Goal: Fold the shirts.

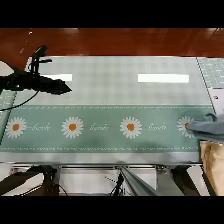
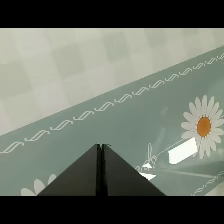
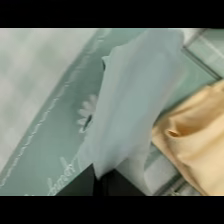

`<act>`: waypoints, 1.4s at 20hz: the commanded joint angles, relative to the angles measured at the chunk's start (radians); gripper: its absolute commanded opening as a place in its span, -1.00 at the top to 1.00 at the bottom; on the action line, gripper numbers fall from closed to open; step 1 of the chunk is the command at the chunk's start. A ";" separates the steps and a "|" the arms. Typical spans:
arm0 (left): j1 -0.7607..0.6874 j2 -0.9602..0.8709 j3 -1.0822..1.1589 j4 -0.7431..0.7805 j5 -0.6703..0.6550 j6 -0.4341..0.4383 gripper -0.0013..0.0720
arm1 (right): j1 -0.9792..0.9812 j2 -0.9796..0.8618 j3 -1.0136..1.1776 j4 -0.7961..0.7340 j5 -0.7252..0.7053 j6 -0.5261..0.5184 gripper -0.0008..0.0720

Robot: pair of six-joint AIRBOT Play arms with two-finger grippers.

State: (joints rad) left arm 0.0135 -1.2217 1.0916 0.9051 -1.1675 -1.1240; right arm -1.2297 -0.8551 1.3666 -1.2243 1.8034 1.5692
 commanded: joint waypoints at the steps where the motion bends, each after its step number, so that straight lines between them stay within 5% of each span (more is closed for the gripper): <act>1: -0.007 -0.012 0.000 0.000 0.017 0.018 0.90 | -0.204 0.021 0.005 -0.170 0.052 -0.017 0.94; 16: 0.004 -0.012 0.000 0.001 0.280 0.043 0.90 | -0.227 0.080 0.000 -0.553 0.053 -0.061 0.93; 22: 0.053 -0.011 0.000 0.001 0.312 0.043 0.90 | -0.227 0.080 0.000 -0.554 0.053 -0.070 -0.21; 26: 0.069 -0.008 0.003 0.001 0.312 0.042 0.90 | -0.227 0.080 0.000 -0.536 0.031 -0.069 -0.21; 28: 0.069 0.003 0.021 0.000 0.291 0.043 0.90 | -0.227 0.080 0.000 -0.398 -0.063 -0.070 0.07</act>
State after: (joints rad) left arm 0.0765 -1.2278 1.0973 0.9062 -0.8627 -1.0824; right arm -1.4563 -0.7753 1.3666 -1.7454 1.8355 1.4998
